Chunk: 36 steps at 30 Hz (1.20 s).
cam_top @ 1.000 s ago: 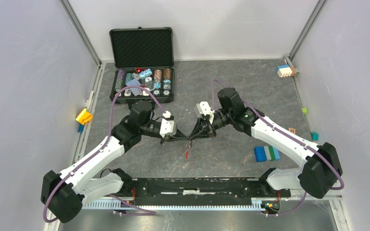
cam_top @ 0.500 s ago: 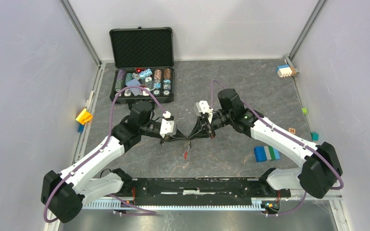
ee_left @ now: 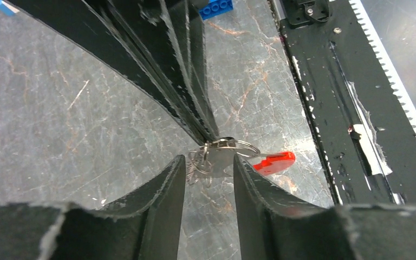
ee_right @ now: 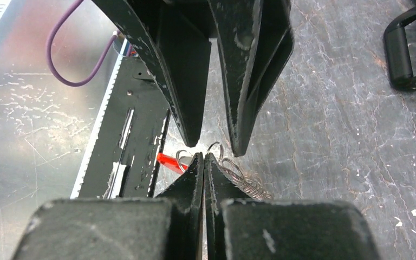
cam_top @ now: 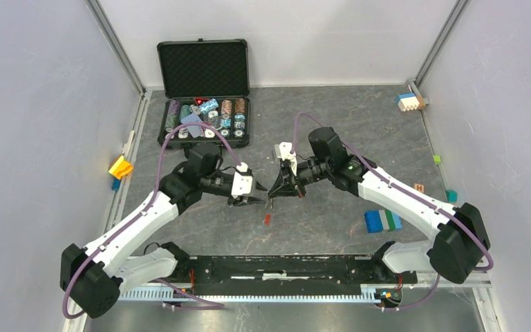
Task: Put the keys on the keyring
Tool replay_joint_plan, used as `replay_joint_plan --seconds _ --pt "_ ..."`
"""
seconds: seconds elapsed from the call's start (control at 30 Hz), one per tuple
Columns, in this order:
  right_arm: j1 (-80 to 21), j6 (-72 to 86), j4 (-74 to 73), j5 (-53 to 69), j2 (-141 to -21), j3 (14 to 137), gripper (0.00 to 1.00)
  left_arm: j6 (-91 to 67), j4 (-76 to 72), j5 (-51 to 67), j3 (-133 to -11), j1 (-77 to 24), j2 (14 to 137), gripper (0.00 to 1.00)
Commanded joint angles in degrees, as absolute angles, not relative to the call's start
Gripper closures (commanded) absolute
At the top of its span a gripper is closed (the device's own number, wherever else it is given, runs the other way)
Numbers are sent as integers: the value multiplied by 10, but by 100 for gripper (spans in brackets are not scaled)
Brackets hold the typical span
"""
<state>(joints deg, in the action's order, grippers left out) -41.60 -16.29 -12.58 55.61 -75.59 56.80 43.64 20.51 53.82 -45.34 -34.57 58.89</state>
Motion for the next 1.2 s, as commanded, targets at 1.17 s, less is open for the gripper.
replay_joint_plan --seconds 1.17 --pt "-429 -178 -135 524 -754 603 100 554 301 566 -543 -350 643 71"
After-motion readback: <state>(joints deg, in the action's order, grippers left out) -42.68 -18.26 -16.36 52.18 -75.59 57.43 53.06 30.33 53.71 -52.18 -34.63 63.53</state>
